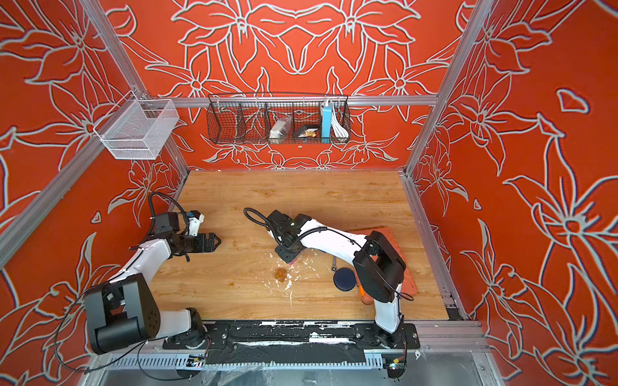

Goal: Assemble the letter h with lego
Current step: Pick up the lego brick from the center of the board.

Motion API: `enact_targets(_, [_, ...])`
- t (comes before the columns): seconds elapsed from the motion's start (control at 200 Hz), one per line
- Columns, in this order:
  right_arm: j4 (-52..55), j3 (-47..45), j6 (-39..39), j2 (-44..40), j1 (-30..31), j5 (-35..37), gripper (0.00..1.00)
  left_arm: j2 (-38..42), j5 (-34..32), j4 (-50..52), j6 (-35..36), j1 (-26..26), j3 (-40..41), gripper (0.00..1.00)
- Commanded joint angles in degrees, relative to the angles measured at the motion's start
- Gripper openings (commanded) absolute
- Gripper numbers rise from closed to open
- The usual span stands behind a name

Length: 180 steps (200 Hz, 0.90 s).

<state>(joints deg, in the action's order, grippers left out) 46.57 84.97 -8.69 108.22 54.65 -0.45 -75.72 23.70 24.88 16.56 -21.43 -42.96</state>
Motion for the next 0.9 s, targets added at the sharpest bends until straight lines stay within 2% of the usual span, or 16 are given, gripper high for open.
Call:
enact_targets(0.0, [6.11,3.53,-0.72,4.30,0.37,1.45,0.20,0.25,1.02,0.78,0.45,-0.14,-0.33,0.99])
enact_targets(0.145, [8.07,11.03,-3.65,0.33,0.58,-1.09,0.19,-0.81,0.81,1.22,0.33,-0.19,-1.08,0.99])
enact_targets(0.41, [3.94,6.74,-6.86,-6.20,6.78,-5.77,0.19,0.38,0.87,0.87,0.49,-0.12,-0.37,0.99])
enact_targets(0.65, [3.78,6.06,-5.99,-4.17,14.82,-5.24,0.19,0.44,0.92,0.81,0.49,-0.17,-0.25,0.99])
enact_targets(0.896, [4.63,3.24,-3.61,-1.29,15.95,-5.08,0.19,0.06,0.99,0.93,0.49,-0.16,-0.54,0.99])
